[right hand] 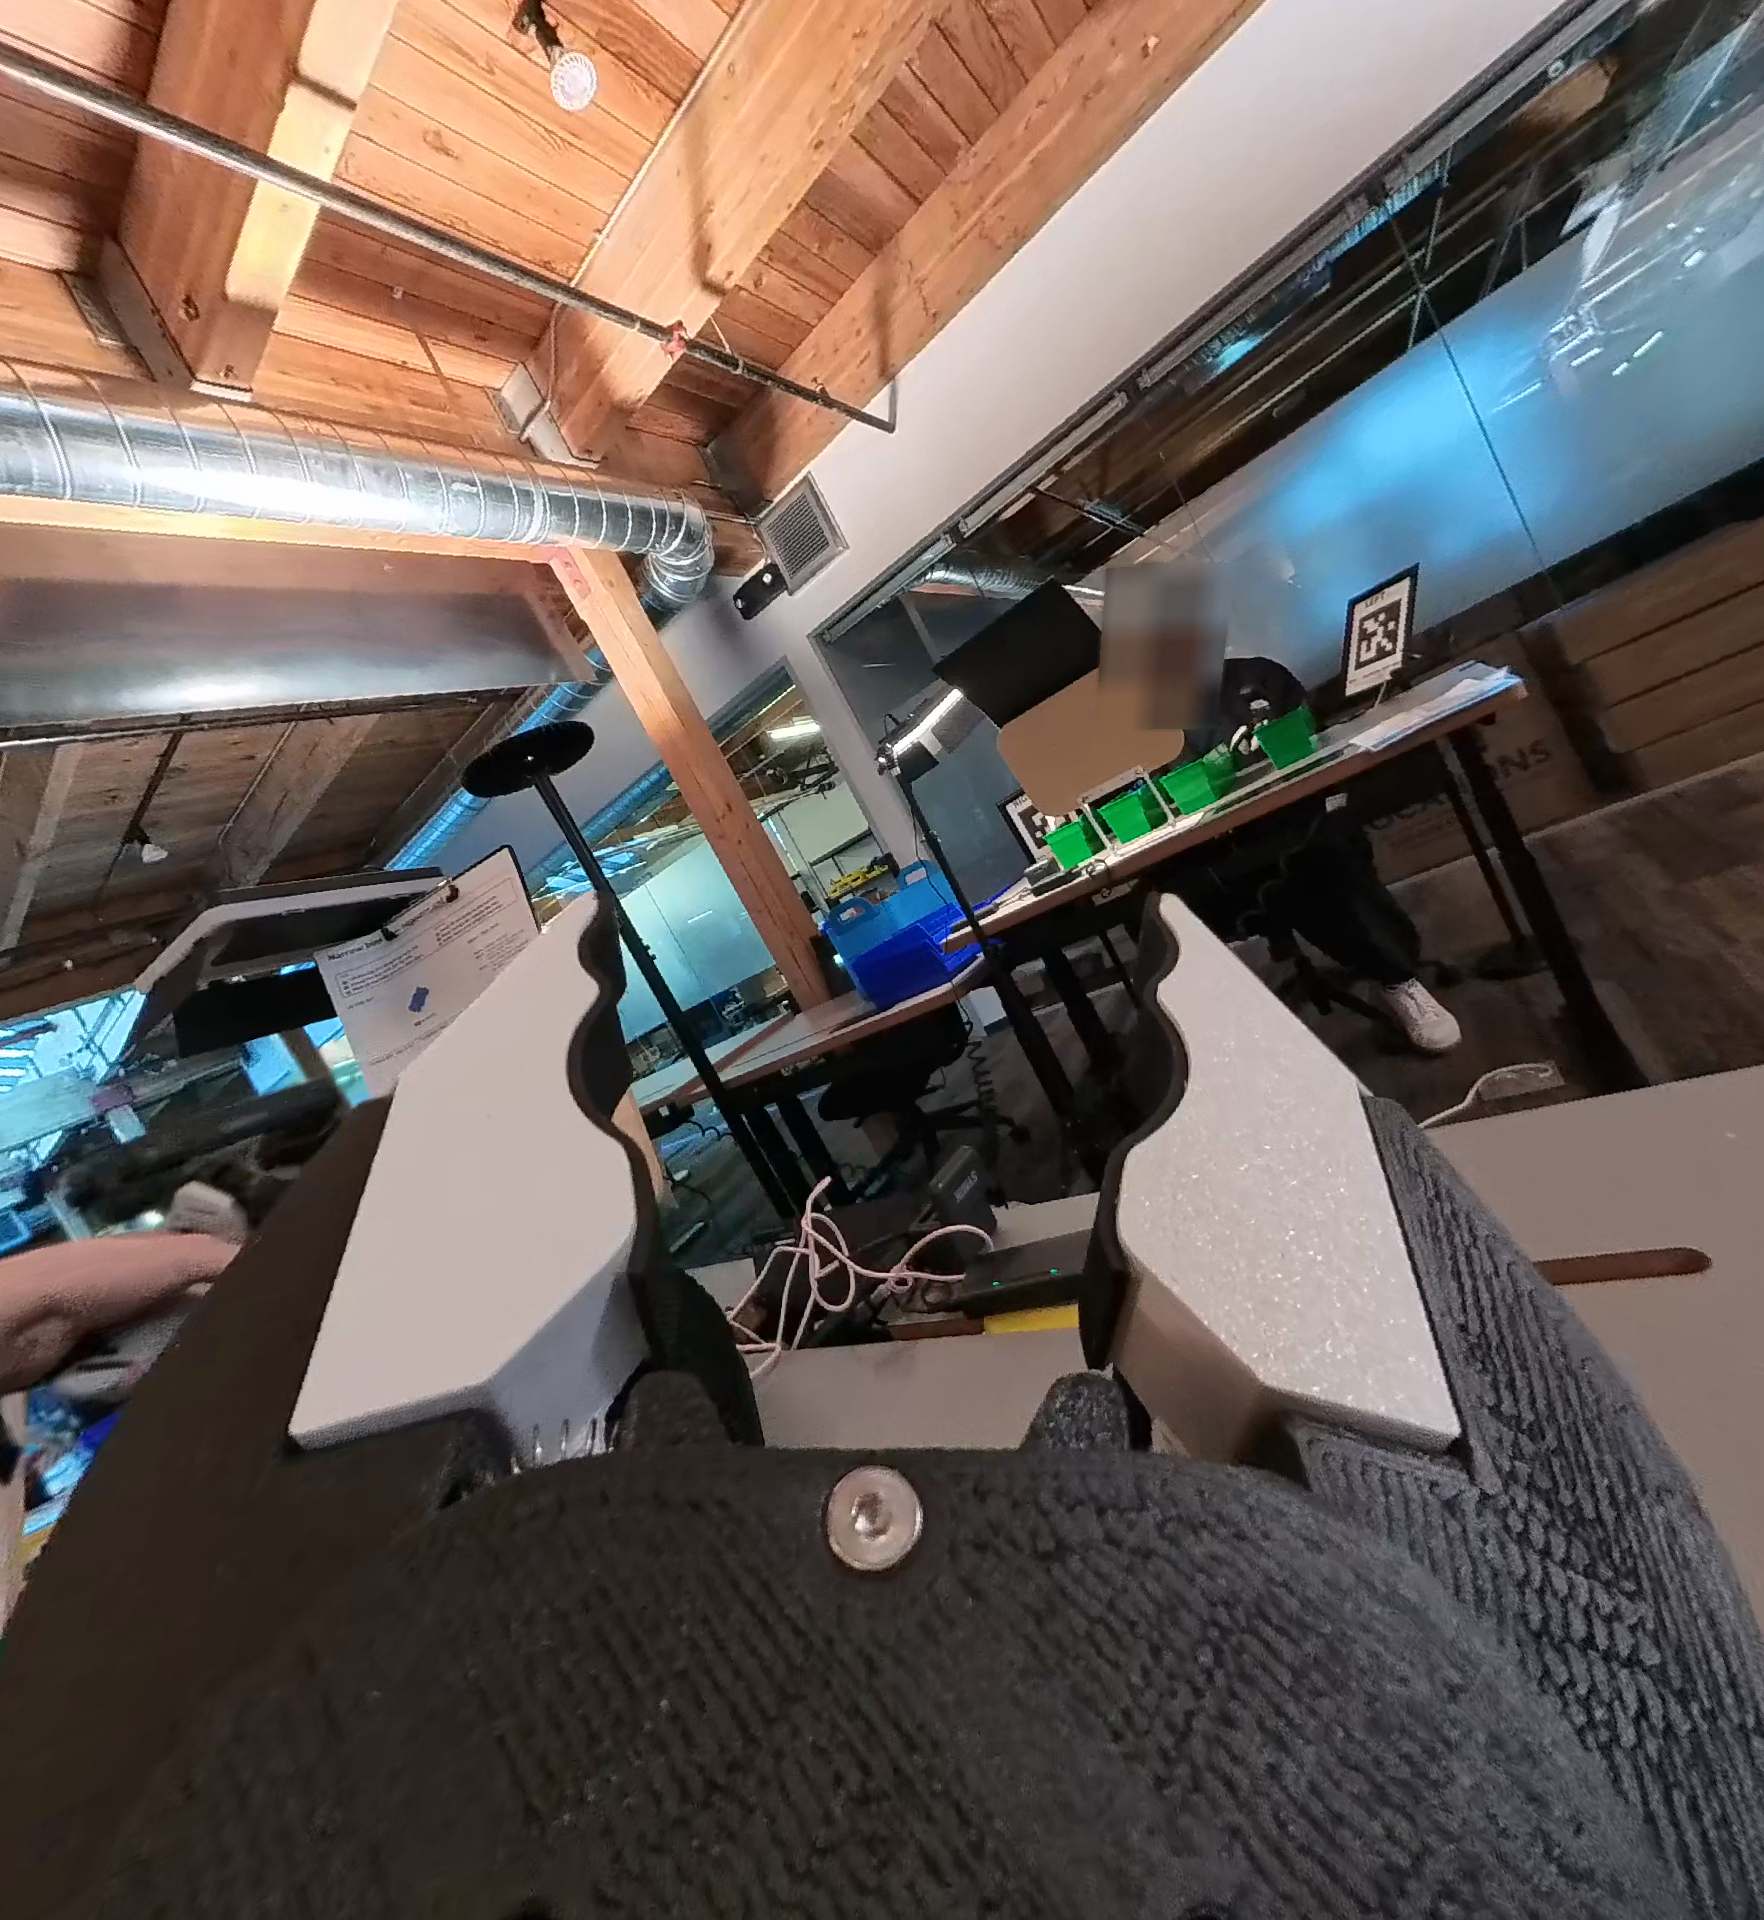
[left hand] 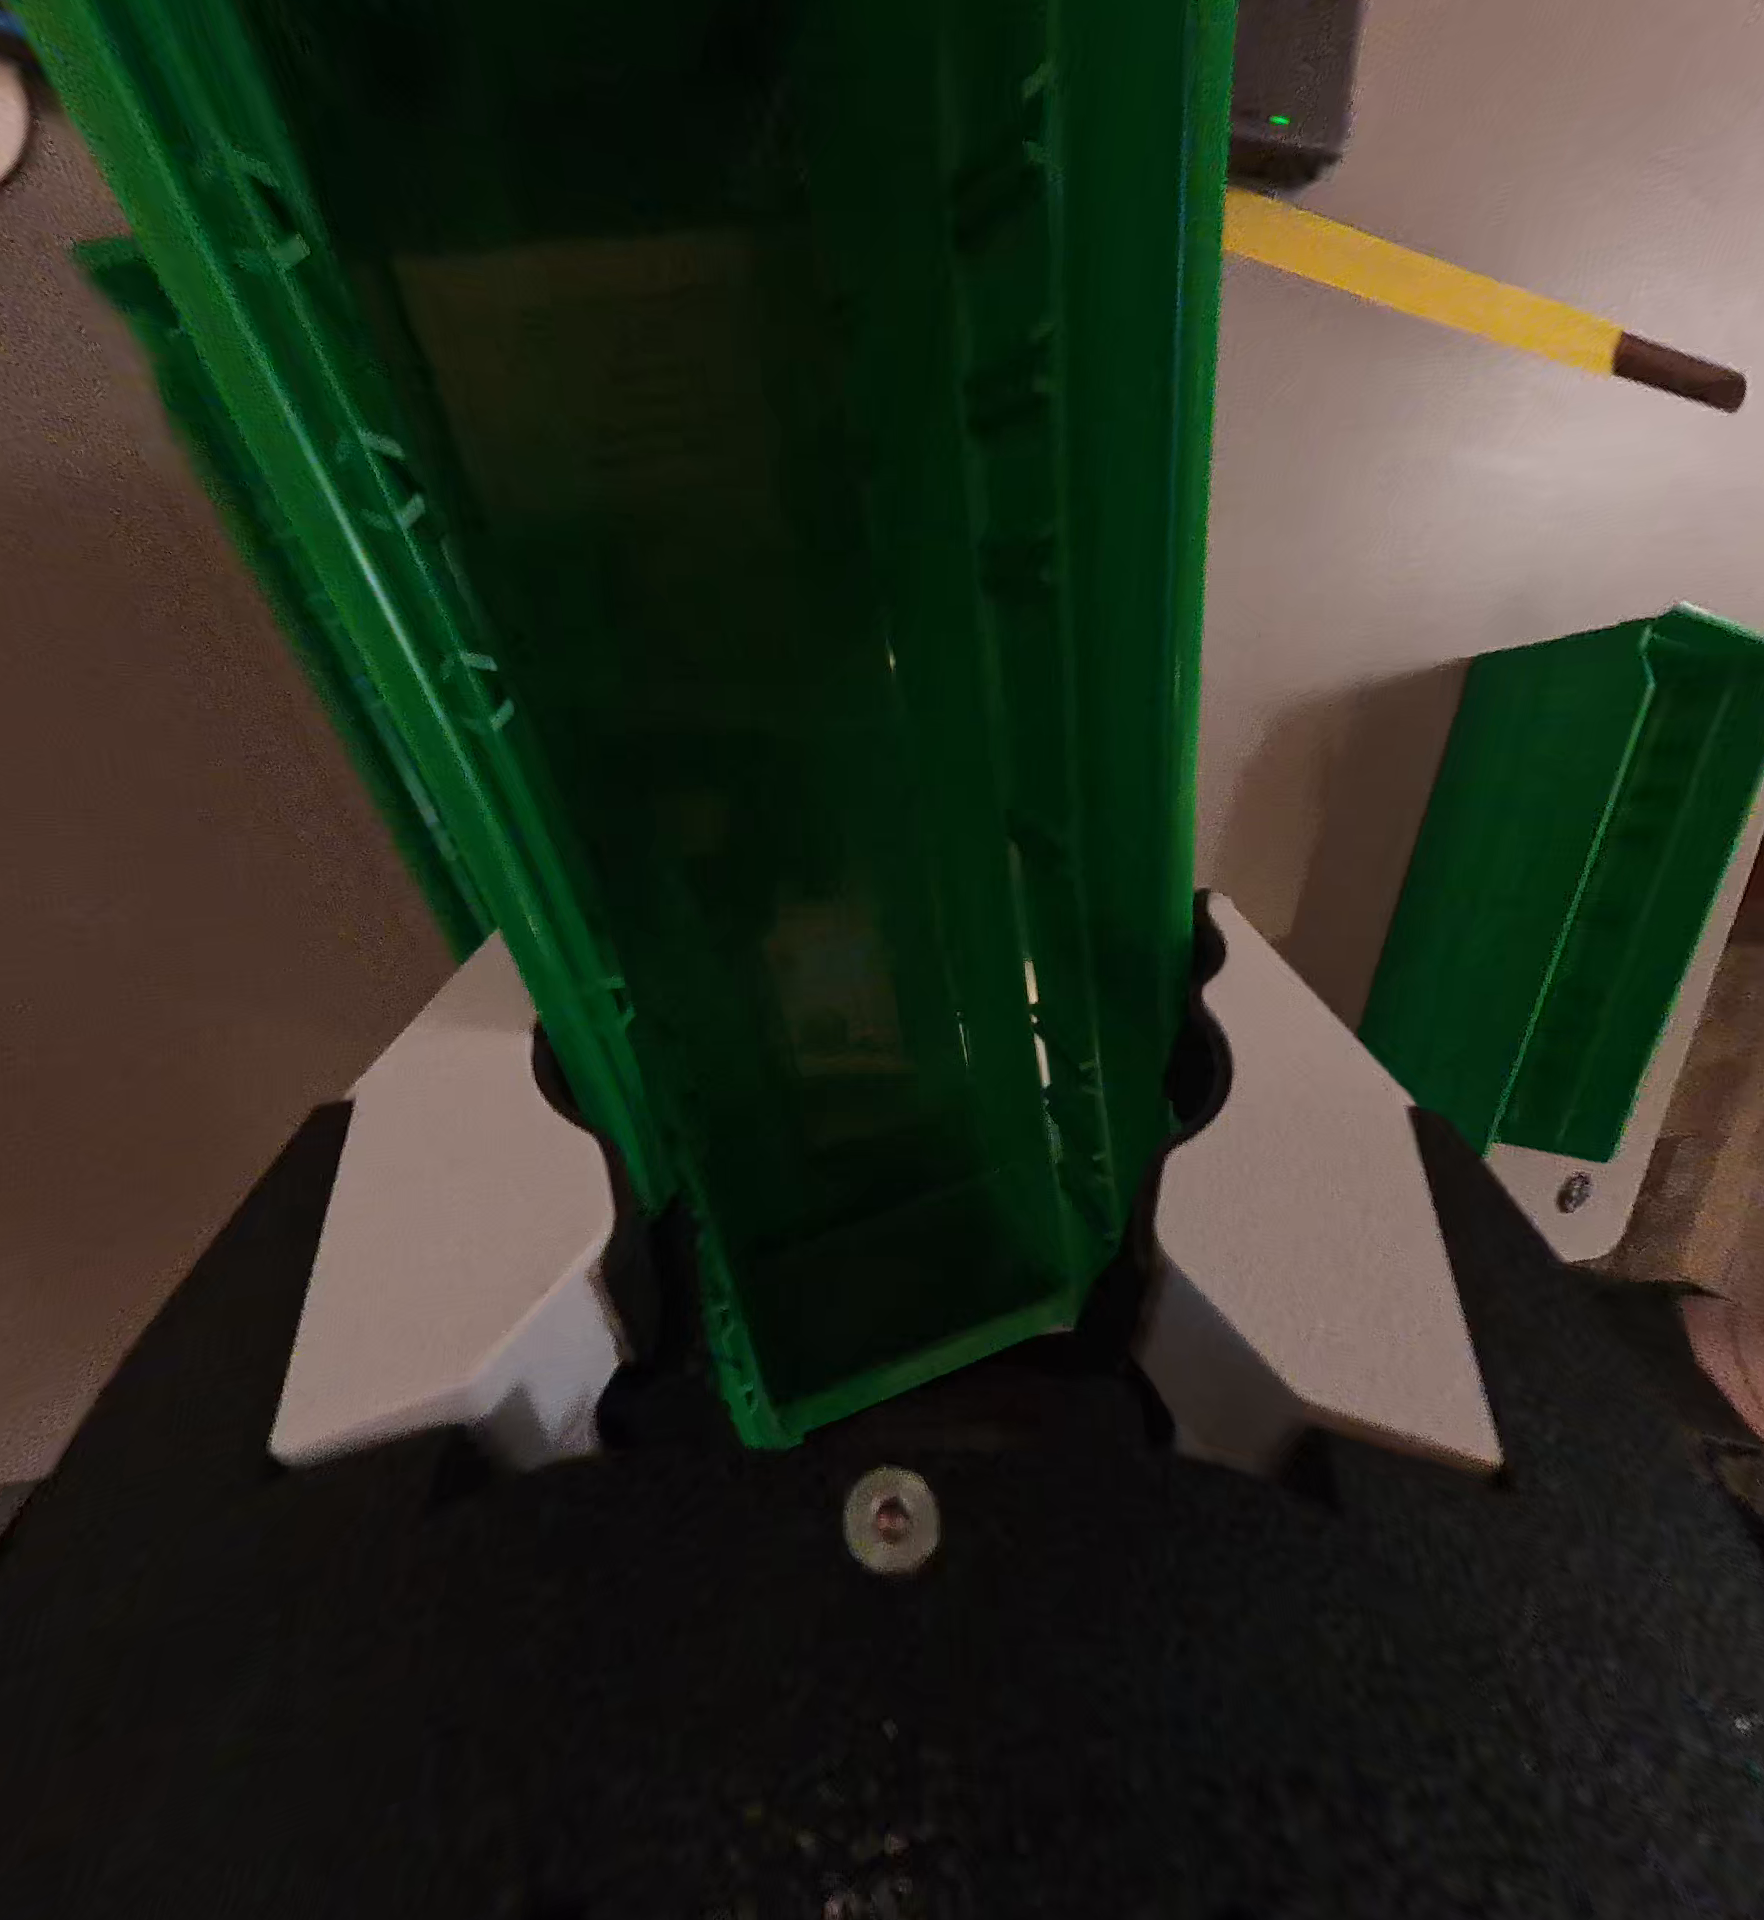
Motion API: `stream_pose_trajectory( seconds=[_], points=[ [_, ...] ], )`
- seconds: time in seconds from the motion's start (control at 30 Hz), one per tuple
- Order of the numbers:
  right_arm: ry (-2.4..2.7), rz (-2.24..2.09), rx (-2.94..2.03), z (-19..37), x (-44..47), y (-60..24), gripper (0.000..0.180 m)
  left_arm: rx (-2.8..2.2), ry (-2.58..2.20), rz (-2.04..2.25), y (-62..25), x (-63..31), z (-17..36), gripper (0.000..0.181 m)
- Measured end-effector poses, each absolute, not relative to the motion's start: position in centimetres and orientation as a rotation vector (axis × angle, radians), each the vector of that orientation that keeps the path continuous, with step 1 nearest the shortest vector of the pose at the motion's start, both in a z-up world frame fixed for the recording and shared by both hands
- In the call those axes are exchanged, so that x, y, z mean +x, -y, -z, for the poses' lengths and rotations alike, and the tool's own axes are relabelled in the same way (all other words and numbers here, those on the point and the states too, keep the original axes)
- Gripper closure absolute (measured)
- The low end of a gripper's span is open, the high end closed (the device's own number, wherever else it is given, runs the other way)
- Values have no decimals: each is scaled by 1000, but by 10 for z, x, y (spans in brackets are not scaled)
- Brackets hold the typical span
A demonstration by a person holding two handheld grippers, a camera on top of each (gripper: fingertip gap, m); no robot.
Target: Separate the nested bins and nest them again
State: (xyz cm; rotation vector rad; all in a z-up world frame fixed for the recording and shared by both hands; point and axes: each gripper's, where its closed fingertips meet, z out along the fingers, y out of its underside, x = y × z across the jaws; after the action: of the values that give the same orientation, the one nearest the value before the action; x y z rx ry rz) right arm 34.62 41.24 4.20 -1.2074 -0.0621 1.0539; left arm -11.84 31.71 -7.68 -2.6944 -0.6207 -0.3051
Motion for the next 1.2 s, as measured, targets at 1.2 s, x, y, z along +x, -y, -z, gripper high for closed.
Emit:
stream_pose_trajectory(
  seconds=[1.2],
  points=[
    [74, -1080, -1273, -28, 337, -426, 81, -2818, 585, -100, -326, -133, 144, 21]
  ],
)
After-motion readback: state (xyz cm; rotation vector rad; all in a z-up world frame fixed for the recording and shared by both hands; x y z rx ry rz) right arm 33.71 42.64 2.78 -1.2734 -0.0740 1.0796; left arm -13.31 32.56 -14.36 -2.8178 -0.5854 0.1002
